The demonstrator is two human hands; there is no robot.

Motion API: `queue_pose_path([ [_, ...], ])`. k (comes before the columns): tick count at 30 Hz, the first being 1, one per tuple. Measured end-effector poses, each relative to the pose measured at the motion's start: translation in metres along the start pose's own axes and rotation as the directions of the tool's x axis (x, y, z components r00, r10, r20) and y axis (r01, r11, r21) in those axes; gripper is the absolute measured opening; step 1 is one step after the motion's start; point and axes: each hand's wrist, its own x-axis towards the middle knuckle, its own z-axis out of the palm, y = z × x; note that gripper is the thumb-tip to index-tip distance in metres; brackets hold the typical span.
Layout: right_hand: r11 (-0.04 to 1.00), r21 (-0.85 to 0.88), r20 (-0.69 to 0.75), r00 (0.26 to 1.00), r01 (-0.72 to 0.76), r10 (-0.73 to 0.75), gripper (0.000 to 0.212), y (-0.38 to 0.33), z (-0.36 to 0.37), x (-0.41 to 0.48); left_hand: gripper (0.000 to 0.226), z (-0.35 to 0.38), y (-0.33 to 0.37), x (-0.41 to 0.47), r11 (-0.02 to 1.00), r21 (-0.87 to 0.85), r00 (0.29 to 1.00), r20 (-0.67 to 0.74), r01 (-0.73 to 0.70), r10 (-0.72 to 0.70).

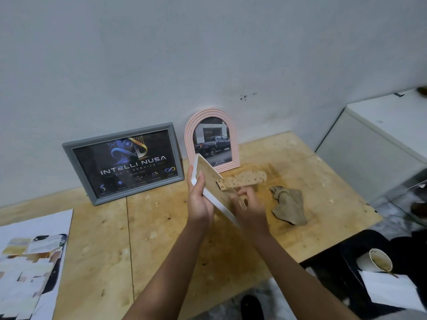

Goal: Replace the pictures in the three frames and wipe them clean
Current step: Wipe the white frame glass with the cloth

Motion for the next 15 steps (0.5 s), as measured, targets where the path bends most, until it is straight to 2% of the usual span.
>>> queue_pose_path([
  [1, 0.996, 0.086, 0.032, 0.999, -0.024, 0.021, 0.042, 0.0, 0.001, -0.001, 0.043, 0.001, 0.0, 0.001, 1.0, -0.003, 1.0, 0.0, 0.001, -0.001],
  [4, 0.952, 0.274, 0.271, 0.961, -0.136, 0.059, 0.073, 0.001, -0.003, -0.003, 0.045, 0.004, 0.001, 0.007, 1.0, 0.02, 1.0, 0.004, 0.017, -0.017],
  [7, 0.977, 0.204, 0.398, 0.917, -0.056, -0.031, 0.087, 0.014, -0.012, -0.006, 0.048, 0.004, 0.0, 0.011, 0.993, 0.111, 0.998, 0.034, 0.046, -0.05],
  [10, 0.984, 0.177, 0.368, 0.929, -0.036, -0.032, 0.091, 0.021, -0.016, -0.007, 0.052, 0.009, -0.001, 0.017, 0.975, 0.21, 0.996, 0.043, 0.067, -0.078],
  [12, 0.965, 0.253, 0.319, 0.948, -0.07, -0.015, 0.089, 0.023, -0.019, -0.003, 0.053, 0.014, 0.0, 0.021, 0.959, 0.282, 0.994, 0.092, 0.033, -0.061],
  [15, 0.898, 0.415, 0.295, 0.955, -0.146, 0.019, 0.078, 0.017, -0.034, 0.007, 0.034, 0.026, -0.002, 0.029, 0.868, 0.491, 0.974, 0.222, -0.078, -0.038],
])
